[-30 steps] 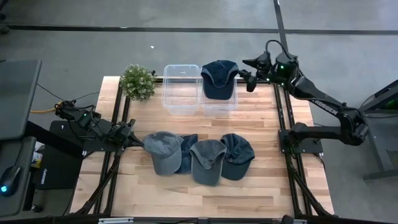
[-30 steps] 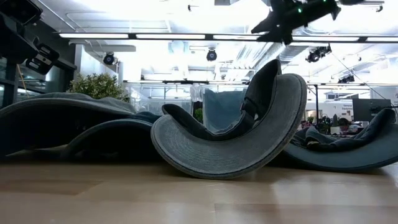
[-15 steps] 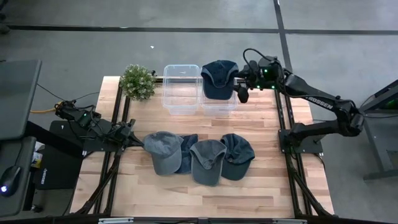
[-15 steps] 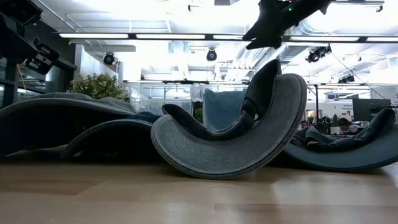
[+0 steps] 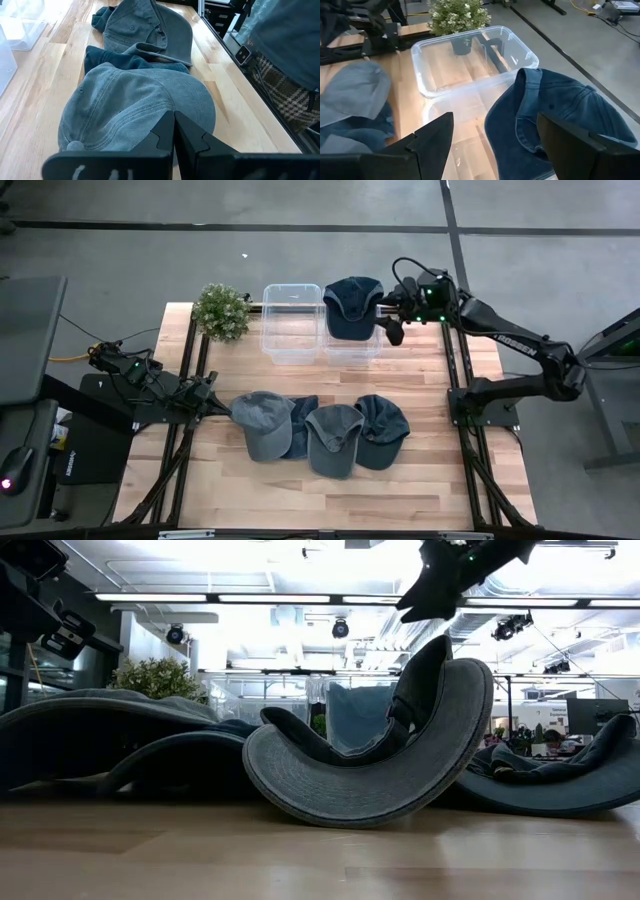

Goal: Pick & Place hat
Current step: Put the right blue cap into the right transparent bin

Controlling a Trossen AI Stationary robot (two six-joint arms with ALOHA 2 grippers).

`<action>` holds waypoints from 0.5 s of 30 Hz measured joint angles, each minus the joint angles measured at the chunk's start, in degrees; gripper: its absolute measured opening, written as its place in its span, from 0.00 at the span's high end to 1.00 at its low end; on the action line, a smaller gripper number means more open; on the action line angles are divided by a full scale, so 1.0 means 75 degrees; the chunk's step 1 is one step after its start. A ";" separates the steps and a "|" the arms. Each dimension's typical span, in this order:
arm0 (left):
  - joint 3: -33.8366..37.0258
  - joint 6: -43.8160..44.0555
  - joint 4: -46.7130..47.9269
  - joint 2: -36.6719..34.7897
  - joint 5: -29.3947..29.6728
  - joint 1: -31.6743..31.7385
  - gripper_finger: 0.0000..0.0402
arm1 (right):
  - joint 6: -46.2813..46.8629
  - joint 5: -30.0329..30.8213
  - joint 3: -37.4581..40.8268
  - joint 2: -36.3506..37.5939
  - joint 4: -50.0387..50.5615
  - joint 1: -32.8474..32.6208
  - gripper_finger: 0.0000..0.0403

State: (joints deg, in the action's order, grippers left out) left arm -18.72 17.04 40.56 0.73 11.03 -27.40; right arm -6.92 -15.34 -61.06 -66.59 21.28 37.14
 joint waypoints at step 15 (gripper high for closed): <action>0.0000 -0.0003 0.0000 -0.0001 0.0000 0.0000 1.00 | -0.1404 -0.1273 0.0006 0.0958 0.2501 0.0226 0.30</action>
State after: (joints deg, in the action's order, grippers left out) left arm -18.72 17.02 40.56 0.73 11.03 -27.40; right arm -17.45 -24.89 -61.01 -59.41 40.03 38.84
